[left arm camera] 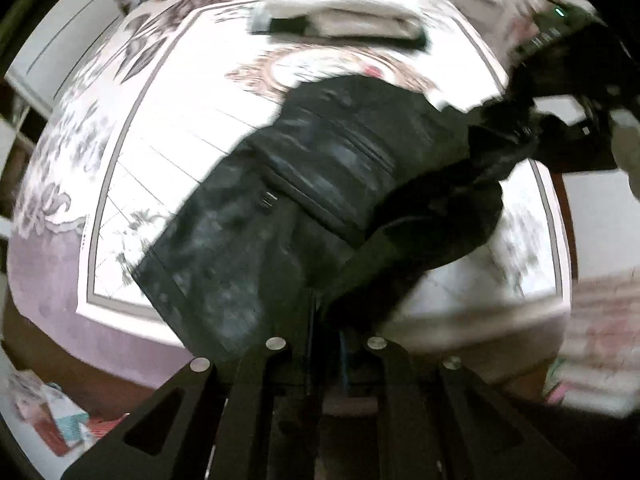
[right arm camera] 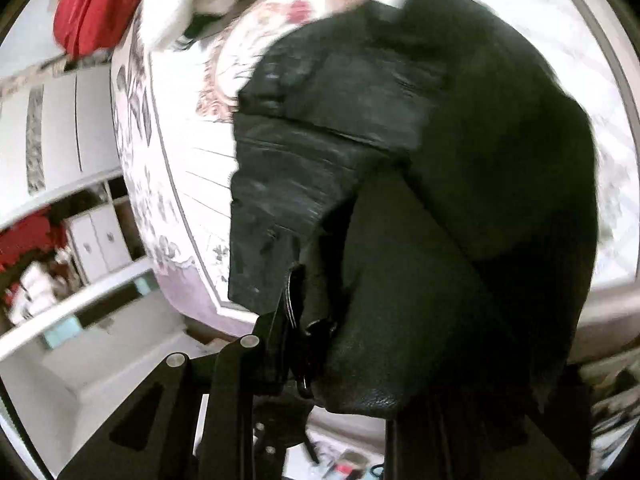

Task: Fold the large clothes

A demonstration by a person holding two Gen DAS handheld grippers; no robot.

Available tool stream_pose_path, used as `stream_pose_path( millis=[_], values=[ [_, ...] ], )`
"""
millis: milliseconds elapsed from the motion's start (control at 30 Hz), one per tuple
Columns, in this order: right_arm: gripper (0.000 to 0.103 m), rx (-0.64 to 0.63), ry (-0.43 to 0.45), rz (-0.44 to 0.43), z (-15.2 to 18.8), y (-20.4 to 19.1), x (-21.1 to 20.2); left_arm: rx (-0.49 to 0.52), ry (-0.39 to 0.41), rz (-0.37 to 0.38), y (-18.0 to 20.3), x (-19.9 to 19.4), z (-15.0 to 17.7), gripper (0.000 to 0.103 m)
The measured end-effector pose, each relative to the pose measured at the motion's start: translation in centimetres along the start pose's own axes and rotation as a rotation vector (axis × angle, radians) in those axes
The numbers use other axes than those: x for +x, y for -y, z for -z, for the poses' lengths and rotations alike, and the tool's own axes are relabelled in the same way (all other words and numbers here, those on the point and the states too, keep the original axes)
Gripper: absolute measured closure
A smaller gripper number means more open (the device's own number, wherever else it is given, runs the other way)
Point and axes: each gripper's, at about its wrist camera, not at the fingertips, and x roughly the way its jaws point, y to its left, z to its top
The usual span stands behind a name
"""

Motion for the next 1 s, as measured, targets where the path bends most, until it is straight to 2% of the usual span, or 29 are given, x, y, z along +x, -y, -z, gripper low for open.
stream_pose_path(
  millis=[67,133,200,300,367,467,533,567,600,633,667,700,767,833,933,1000],
  values=[
    [0.078,-0.040,0.008,0.039,-1.8,-3.2,1.9,-0.038,0.019,0.011,-3.3,1.5,-1.8,0.090],
    [0.078,-0.064,0.012,0.079,-4.0,-6.3,4.6,-0.049,0.031,0.012,-5.5,2.8,-3.1,0.090],
    [0.076,-0.061,0.030,0.108,-5.8,-7.5,6.6,-0.050,0.036,0.023,-7.7,4.8,-4.3,0.090],
    [0.073,-0.091,0.026,0.194,-8.7,-10.1,11.6,-0.105,-0.008,0.099,-11.5,8.4,-5.6,0.088],
    [0.061,-0.118,0.013,0.210,-10.0,-10.8,13.8,-0.131,-0.013,0.142,-13.6,9.7,-6.0,0.088],
    [0.040,-0.121,0.015,0.167,-11.2,-11.6,15.4,-0.221,-0.009,0.215,-17.4,10.0,-6.2,0.082],
    [0.038,-0.137,0.019,0.088,-10.9,-12.0,14.2,-0.269,0.011,0.256,-19.4,9.0,-6.1,0.080],
    [0.037,-0.147,0.024,0.043,-10.7,-12.1,13.7,-0.284,0.016,0.264,-20.0,8.6,-6.0,0.072],
    [0.037,-0.153,0.051,-0.014,-9.8,-12.0,11.8,-0.307,0.029,0.276,-20.9,7.9,-5.9,0.056],
    [0.037,-0.148,0.087,-0.022,-9.0,-11.6,10.1,-0.315,0.039,0.288,-21.2,7.5,-5.9,0.046],
    [0.037,-0.142,0.126,-0.014,-8.1,-11.1,8.5,-0.319,0.055,0.300,-21.4,6.9,-5.8,0.030],
    [0.037,-0.137,0.164,0.002,-7.2,-10.5,7.0,-0.322,0.077,0.308,-21.4,6.3,-5.8,0.024],
    [0.037,-0.126,0.209,0.087,-5.9,-9.1,5.3,-0.318,0.089,0.316,-20.9,5.9,-6.1,0.024],
    [0.037,-0.128,0.206,0.126,-6.0,-8.0,5.3,-0.305,0.081,0.311,-19.7,6.3,-6.3,0.024],
    [0.042,-0.153,0.191,0.143,-8.3,-7.9,7.5,-0.311,0.055,0.300,-17.6,8.1,-6.9,0.024],
    [0.043,-0.218,0.235,0.188,-11.1,-8.7,9.7,-0.344,0.033,0.289,-16.8,10.1,-7.4,0.024]
  ],
)
